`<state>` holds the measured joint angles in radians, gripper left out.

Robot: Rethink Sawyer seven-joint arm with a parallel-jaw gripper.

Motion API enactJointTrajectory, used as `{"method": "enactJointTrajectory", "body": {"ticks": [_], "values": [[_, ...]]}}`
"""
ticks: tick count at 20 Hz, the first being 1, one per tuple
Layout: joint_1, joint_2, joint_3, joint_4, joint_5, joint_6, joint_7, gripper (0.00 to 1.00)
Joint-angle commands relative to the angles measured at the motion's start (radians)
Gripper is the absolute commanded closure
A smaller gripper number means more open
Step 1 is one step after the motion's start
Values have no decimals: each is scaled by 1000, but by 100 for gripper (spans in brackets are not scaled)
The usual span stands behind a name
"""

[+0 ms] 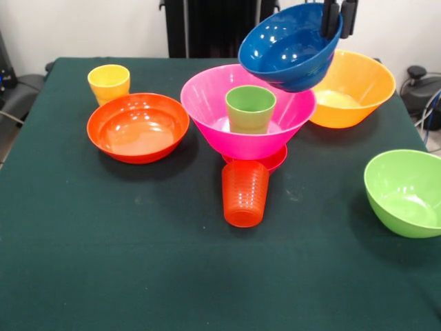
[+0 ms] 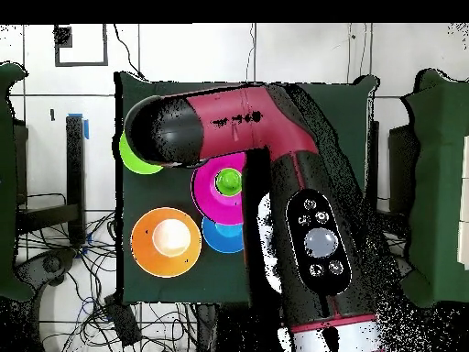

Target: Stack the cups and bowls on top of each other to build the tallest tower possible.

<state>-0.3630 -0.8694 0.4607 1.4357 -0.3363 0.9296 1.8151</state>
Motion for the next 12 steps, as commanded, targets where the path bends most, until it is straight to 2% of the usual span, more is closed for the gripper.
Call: {"method": "enactJointTrajectory", "body": {"ticks": [1, 12], "values": [[-30, 1, 80, 107, -85, 12, -292, 100], [-73, -17, 120, 148, -97, -2, -273, 100]]}}
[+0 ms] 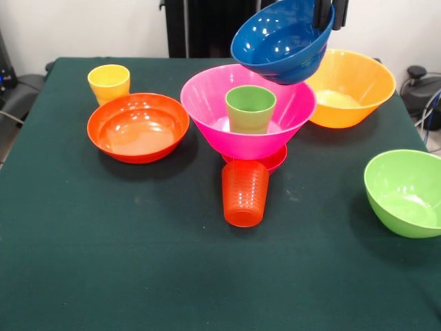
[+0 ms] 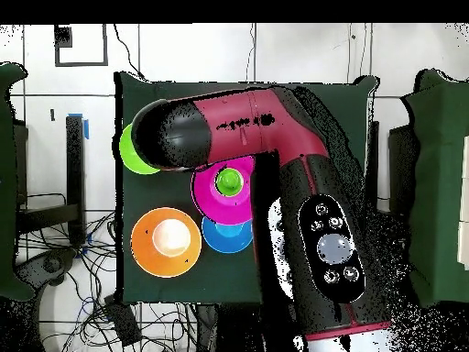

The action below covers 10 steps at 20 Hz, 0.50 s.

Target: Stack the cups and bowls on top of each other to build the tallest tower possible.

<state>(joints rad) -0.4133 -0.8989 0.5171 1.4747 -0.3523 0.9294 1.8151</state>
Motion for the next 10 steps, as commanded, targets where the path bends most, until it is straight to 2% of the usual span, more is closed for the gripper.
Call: {"method": "enactJointTrajectory", "body": {"ticks": [1, 10], "values": [[-24, 14, 67, 109, -84, -2, -271, 100], [-63, 18, 95, 145, -83, -22, -265, 100]]}}
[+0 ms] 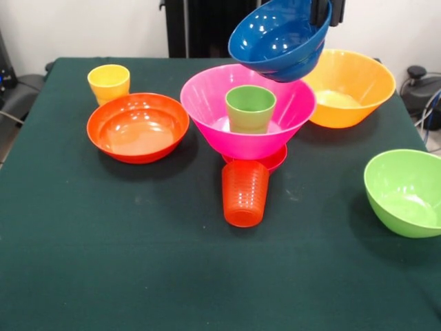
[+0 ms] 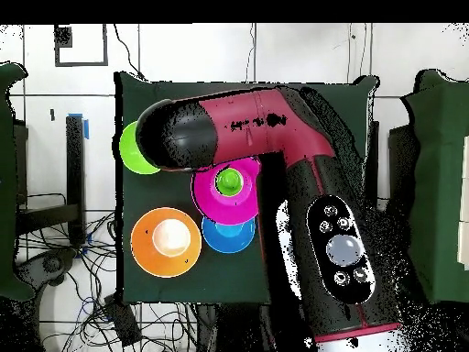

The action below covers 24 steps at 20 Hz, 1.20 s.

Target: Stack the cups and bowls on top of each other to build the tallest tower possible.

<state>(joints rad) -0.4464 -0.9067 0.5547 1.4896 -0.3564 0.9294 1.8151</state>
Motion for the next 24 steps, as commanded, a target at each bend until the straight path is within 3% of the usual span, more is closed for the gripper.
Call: {"method": "enactJointTrajectory", "body": {"ticks": [1, 13, 24], "values": [[-36, 28, 63, 133, -82, -28, -265, 100], [-81, 64, 108, 122, -116, -21, -272, 100], [-84, 65, 126, 116, -151, -12, -255, 100]]}}
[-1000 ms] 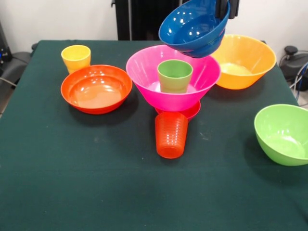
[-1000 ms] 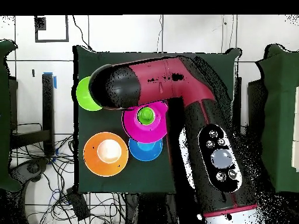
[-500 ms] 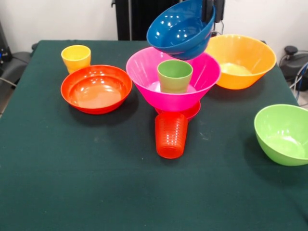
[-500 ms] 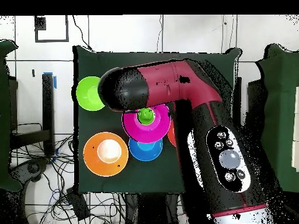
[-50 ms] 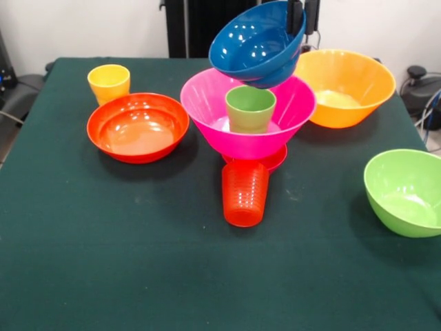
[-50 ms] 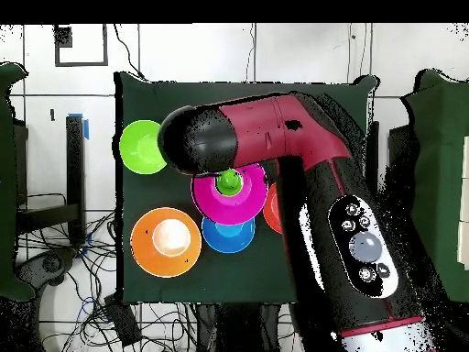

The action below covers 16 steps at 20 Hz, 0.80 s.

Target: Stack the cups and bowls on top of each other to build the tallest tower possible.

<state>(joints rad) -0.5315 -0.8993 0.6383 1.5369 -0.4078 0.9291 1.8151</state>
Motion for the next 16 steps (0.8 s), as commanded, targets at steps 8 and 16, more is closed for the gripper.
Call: {"method": "enactJointTrajectory", "body": {"ticks": [8, 16], "values": [[10, 52, 30, 60, -130, 8, -229, 100], [37, 42, 2, 49, -177, 19, -176, 100]]}}
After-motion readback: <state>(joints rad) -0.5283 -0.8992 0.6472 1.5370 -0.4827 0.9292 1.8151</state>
